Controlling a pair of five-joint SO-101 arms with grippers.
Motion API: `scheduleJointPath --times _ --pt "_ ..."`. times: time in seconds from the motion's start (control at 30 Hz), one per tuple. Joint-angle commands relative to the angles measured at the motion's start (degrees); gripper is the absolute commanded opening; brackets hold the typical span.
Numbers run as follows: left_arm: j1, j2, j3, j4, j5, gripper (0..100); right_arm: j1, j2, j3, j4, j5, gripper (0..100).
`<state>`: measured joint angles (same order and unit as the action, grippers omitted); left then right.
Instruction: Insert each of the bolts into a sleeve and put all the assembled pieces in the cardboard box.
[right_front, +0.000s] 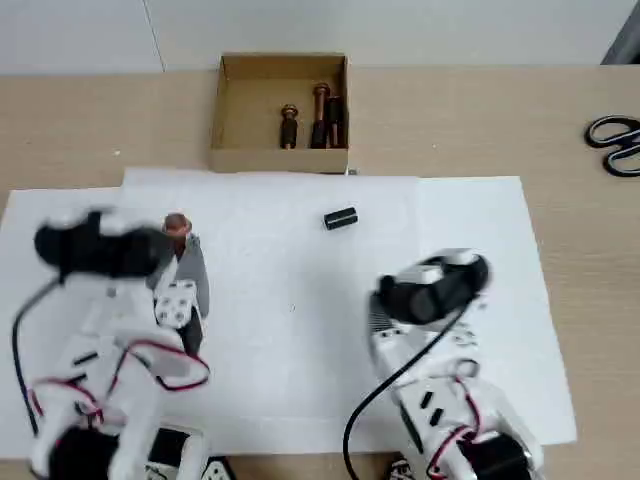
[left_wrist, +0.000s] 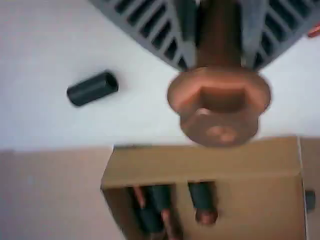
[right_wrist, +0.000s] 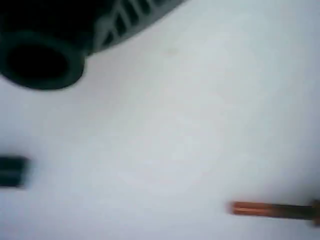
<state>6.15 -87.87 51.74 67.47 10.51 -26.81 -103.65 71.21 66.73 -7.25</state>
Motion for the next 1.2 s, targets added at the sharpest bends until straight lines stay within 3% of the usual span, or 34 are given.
scheduleJointPath --times 0.0,0.23,0.37,0.5,0.77,1.17 --pt "0.44 -14.95 11.3 -4.22 3.87 1 -6.02 -0.4 2.64 -6.64 0.0 0.3" --pt "0.53 -14.95 15.52 -7.21 22.33 1 -14.02 -0.4 10.02 -12.53 9.41 0.3" --pt "1.41 -14.77 16.75 -11.87 22.77 1 -17.89 -0.4 13.01 -17.8 12.75 0.3" --pt "6.77 -14.77 19.91 -13.54 22.77 1 -20.79 -0.4 15.91 -20.62 13.1 0.2" --pt "15.03 -14.86 27.56 -22.77 22.77 1 -21.23 -0.4 17.49 -23.87 15.74 0.2" --pt "16.53 -14.77 28.62 -23.21 22.68 1 -20.97 -0.4 17.76 -23.78 16.62 0.2"
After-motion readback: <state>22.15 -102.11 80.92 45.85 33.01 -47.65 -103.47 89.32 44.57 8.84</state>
